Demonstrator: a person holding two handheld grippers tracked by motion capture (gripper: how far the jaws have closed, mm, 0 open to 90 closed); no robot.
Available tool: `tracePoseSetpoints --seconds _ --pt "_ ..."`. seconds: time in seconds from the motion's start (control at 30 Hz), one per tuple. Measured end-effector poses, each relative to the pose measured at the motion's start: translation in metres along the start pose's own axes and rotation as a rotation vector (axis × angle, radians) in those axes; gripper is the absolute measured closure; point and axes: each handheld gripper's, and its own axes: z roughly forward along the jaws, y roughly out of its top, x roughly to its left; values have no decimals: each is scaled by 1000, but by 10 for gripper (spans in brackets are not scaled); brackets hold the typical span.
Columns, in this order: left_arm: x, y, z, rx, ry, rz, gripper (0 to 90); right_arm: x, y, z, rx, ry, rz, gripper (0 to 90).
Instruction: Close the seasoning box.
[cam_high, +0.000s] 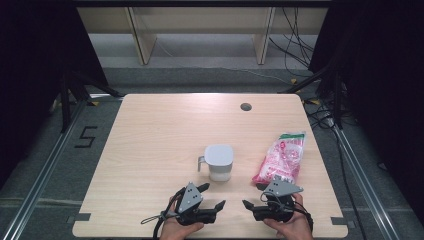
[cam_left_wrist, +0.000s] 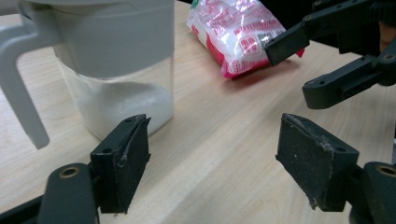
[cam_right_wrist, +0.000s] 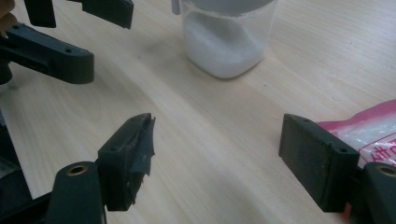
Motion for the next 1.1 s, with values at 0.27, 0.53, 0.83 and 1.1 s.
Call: tracePoseSetpoints --seconds 0.27,0.53,0.83,1.1 --pt "-2 -3 1 12 8 14 245 3 -10 0 47 2 -10 267" --pt "-2 -3 -1 22 15 20 240 6 -12 0 46 -1 -11 258" --pt "2 -3 -4 19 28 10 230 9 -14 1 66 11 -15 256" --pt "6 -5 -4 27 46 3 209 8 -14 3 71 33 -31 256"
